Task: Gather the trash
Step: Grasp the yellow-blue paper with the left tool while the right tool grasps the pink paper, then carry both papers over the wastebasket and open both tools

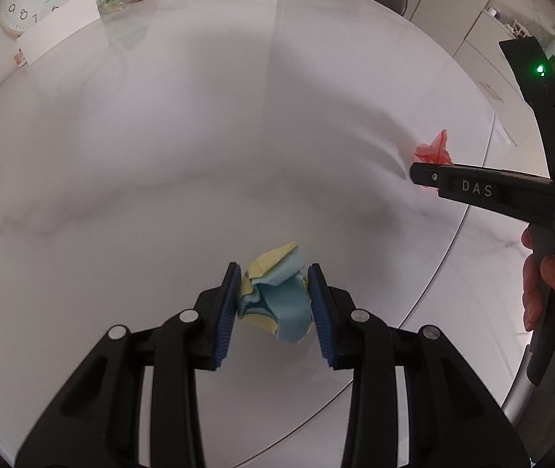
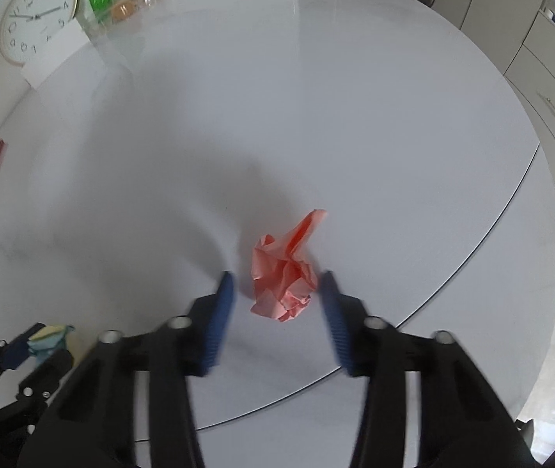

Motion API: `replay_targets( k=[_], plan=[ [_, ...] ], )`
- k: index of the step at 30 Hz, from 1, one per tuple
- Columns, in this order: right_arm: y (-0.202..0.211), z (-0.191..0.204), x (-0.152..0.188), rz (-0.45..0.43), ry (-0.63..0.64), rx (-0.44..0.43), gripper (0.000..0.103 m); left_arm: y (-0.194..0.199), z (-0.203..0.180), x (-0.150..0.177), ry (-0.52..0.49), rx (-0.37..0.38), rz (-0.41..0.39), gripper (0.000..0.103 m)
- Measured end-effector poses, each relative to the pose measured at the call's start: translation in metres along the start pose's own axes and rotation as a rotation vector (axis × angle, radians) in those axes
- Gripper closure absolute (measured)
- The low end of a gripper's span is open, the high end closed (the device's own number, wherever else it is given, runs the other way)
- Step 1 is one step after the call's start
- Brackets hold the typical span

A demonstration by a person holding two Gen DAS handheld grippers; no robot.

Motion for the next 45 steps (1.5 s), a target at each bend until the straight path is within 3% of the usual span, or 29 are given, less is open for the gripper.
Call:
replay_targets(
  k=[6,14,20,26,32,39,42,45],
  plan=[
    [0.015,-0.001,0.001,-0.032,-0.009,-0.028,0.074,0.013,-0.005,0.005,-0.021,-0.004,-0.020,0.068],
    [0.095,-0.014,0.040,-0.106,-0.029,-0.099,0.074,0.047,-0.037,0.015,-0.101,0.032,-0.052,0.068],
    [0.160,-0.063,0.128,-0.069,-0.055,-0.064,0.074,0.082,-0.098,0.048,-0.200,0.141,-0.035,0.068],
    [0.213,-0.136,0.231,-0.013,-0.225,0.042,0.073,0.118,-0.170,0.092,-0.282,0.307,-0.015,0.068],
    [0.227,-0.187,0.308,0.028,-0.405,0.121,0.073,0.139,-0.246,0.119,-0.409,0.398,0.004,0.068],
    [0.209,-0.223,0.360,0.072,-0.487,0.145,0.072,0.151,-0.308,0.148,-0.490,0.479,0.056,0.068],
    [0.200,-0.232,0.376,0.113,-0.495,0.139,0.067,0.157,-0.325,0.160,-0.528,0.485,0.060,0.068],
    [0.200,-0.236,0.386,0.134,-0.487,0.160,0.035,0.161,-0.342,0.169,-0.564,0.487,0.059,0.068]
  ],
)
Point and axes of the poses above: each gripper's, at about its wrist camera, not at the fingertips, and y roughly against the way its jaws point, z to its left, x to its underside, the point moved 4 cm from there along -y, roughly the way its jaws point, and after that the axes turned 14 degrees about -z, right-handed, at the moved point
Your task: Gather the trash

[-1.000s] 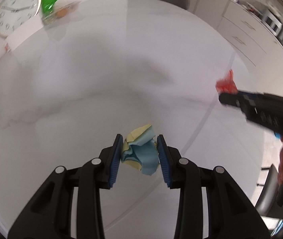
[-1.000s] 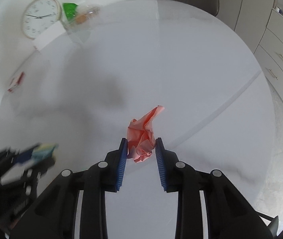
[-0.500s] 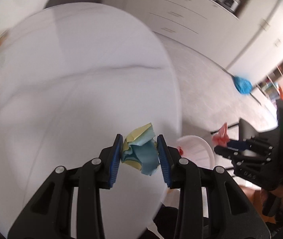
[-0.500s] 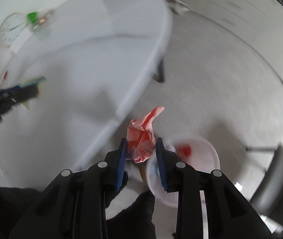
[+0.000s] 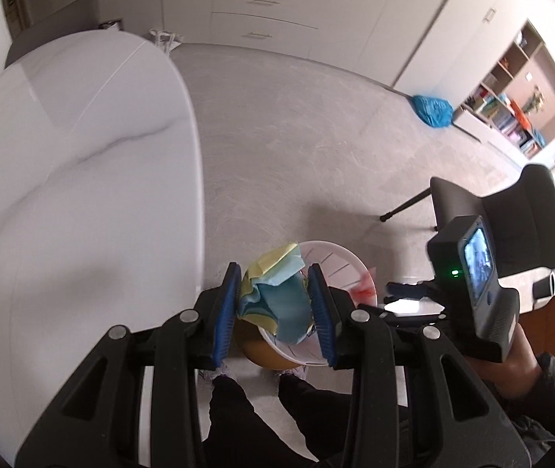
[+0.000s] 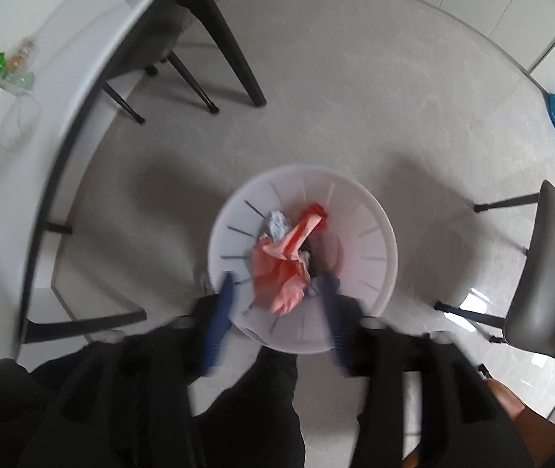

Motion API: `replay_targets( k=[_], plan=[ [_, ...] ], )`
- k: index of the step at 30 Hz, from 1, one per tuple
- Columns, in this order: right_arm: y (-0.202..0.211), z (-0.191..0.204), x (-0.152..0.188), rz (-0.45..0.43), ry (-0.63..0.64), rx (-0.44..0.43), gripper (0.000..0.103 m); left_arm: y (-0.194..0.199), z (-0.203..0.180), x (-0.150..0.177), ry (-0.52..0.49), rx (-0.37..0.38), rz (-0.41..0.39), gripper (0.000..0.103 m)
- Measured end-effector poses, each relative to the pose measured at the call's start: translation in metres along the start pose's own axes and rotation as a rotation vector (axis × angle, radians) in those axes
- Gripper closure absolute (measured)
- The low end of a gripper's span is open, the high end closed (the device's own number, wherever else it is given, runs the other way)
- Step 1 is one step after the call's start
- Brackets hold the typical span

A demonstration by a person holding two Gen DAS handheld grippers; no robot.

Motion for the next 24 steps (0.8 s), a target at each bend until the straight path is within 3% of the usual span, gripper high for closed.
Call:
replay_targets(
  k=[4,11,13,14,15,19,24],
  plan=[
    [0.006,-0.013,0.007,-0.011,0.015,0.017,0.020,-0.013,-0.015,-0.005,-0.014,0.002,0.008,0.068],
    [0.025,-0.054,0.009,-0.038,-0.041,0.075,0.006,-0.036,-0.042,0.000,-0.036,0.039,0.053,0.067],
    [0.030,-0.069,0.011,-0.042,-0.065,0.084,0.006,-0.051,-0.047,0.006,-0.038,0.050,0.107,0.045],
    [0.031,-0.074,0.011,-0.042,-0.071,0.088,0.006,-0.057,-0.049,0.009,-0.035,0.046,0.128,0.023],
    [0.033,-0.080,0.012,-0.041,-0.076,0.096,0.006,-0.062,-0.050,0.012,-0.031,0.041,0.148,0.017],
    [0.036,-0.096,0.018,-0.034,-0.089,0.115,0.006,-0.076,-0.058,0.026,-0.031,0.065,0.217,0.017],
    [0.034,-0.103,0.022,-0.024,-0.107,0.117,0.006,-0.078,-0.063,0.032,-0.042,0.068,0.224,0.016]
  ],
)
Point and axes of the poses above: each gripper's, at about its wrist camera, not at the fingertips, and y roughly against the way its jaws point, z to its left, x to its underside, the point moved 4 cm from there along -y, roughly the way its jaws point, and after that the axes turned 14 degrees about -z, right-handed, at the moved point
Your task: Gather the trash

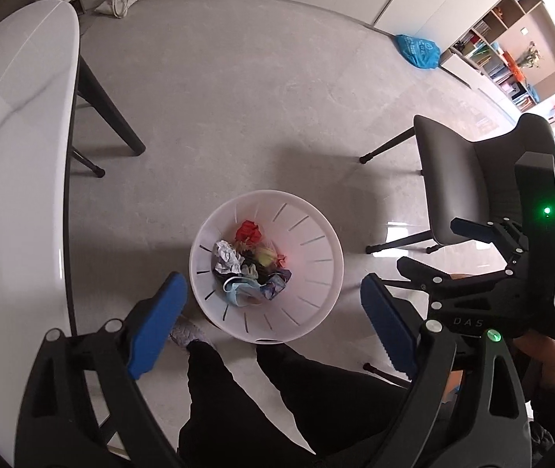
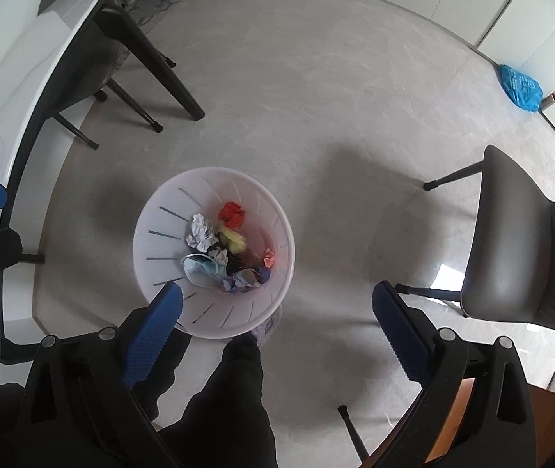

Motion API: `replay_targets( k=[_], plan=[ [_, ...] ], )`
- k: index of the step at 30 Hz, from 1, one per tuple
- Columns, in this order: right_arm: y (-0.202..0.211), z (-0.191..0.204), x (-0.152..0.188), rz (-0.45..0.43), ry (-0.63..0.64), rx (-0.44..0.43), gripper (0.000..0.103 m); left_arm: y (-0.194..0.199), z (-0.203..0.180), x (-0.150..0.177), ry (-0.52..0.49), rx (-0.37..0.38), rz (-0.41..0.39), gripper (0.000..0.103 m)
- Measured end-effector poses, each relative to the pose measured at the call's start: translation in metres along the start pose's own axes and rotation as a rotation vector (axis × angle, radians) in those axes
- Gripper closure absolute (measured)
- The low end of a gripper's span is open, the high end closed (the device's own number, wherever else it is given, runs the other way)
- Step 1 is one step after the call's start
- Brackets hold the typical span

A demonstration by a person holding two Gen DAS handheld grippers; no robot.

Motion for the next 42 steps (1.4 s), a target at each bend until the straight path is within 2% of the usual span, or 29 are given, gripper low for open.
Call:
replay_targets(
  k=[6,12,18,22,28,32,35,40,41,42],
  plan=[
    [0.001,0.010,0.002,0.008,0.016,-0.011,0.006,-0.001,-0.003,-0.002,-0.011,-0.016,-0.014,0.016],
    [0.000,0.028,-0.003,0.003,0.045,-0.028,0.006,0.019,0.011,-0.005,0.003,-0.060,-0.065,0.015],
    [-0.002,0.064,-0.013,-0.006,0.084,-0.060,0.003,0.048,0.044,-0.008,0.060,-0.163,-0.136,0.015],
    [-0.001,0.106,-0.027,-0.026,0.156,-0.114,0.003,0.069,0.074,-0.007,0.126,-0.237,-0.175,0.015],
    [0.015,0.148,-0.053,-0.074,0.229,-0.157,0.003,0.105,0.111,-0.003,0.211,-0.304,-0.225,0.015],
    [0.055,0.177,-0.088,-0.180,0.250,-0.209,0.003,0.146,0.132,-0.009,0.255,-0.345,-0.295,0.015],
    [0.097,0.206,-0.120,-0.299,0.287,-0.248,0.003,0.189,0.150,-0.019,0.290,-0.394,-0.375,0.015],
    [0.179,0.257,-0.165,-0.517,0.340,-0.348,0.003,0.272,0.177,-0.031,0.357,-0.531,-0.534,0.014],
    [0.193,0.267,-0.171,-0.551,0.351,-0.366,0.003,0.286,0.181,-0.031,0.367,-0.560,-0.556,0.008],
    [0.210,0.277,-0.178,-0.588,0.365,-0.383,0.003,0.304,0.186,-0.031,0.379,-0.601,-0.584,0.008]
  ],
)
Point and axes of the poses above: each gripper's, at about its wrist camera, not at the fingertips, and y roughly against the way its jaws point, z to its left, x to its underside, the point moved 4 cm from there along -y, roughly the way its jaws point, and after that the axes turned 14 degrees about -z, right-handed, at the moved point
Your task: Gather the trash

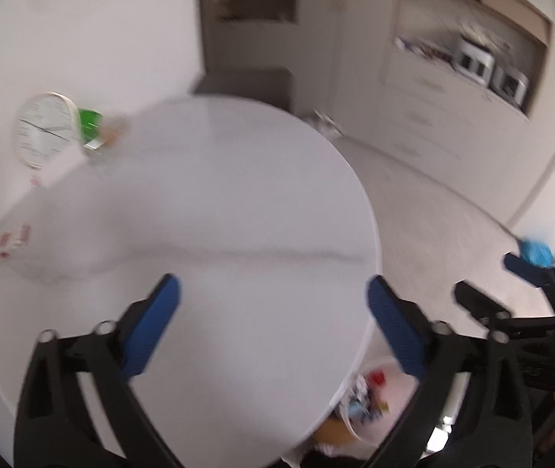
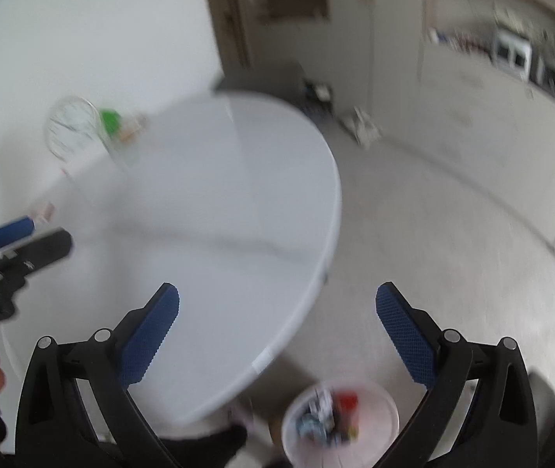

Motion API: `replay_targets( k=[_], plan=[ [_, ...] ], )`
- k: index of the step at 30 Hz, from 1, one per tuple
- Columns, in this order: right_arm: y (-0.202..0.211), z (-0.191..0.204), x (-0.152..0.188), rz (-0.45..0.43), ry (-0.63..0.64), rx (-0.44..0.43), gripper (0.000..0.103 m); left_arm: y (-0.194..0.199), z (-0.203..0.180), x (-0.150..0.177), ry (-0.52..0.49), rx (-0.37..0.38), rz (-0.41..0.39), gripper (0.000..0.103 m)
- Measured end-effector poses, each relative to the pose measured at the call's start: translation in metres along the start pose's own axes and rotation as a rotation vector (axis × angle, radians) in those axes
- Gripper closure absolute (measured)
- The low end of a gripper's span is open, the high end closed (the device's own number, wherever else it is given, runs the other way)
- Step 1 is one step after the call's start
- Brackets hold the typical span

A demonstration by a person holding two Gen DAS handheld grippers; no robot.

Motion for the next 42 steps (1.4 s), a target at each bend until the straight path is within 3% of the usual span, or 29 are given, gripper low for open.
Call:
replay_targets(
  k=[6,12,20,42],
  plan=[
    [0.018,0.053,-0.061,-0.131,0.109,-0.080,0.002,0.035,0.051,-0.028,0.079,-0.162,-0.081,0.008],
    [0.020,0.083,-0.065,-0.144,0.149,-0.121,0.002,0.047,0.091,-0.022,0.137,-0.265,-0.081,0.008],
    [0.020,0.100,-0.047,-0.090,0.173,-0.119,0.002,0.042,0.096,-0.009,0.170,-0.248,-0.047,0.008],
    [0.010,0.083,-0.037,-0.042,0.145,-0.068,0.002,0.025,0.075,-0.001,0.148,-0.178,0.012,0.008]
  ],
)
Point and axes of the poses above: each gripper's, at about its wrist camera, not at the fingertips, and y roughly against the way its jaws point, z to its left, x to its underside, the point moved 4 cm from there along -y, roughly the way its jaws point, and after that the axes turned 14 degrees about -z, right-handed, at the moved point
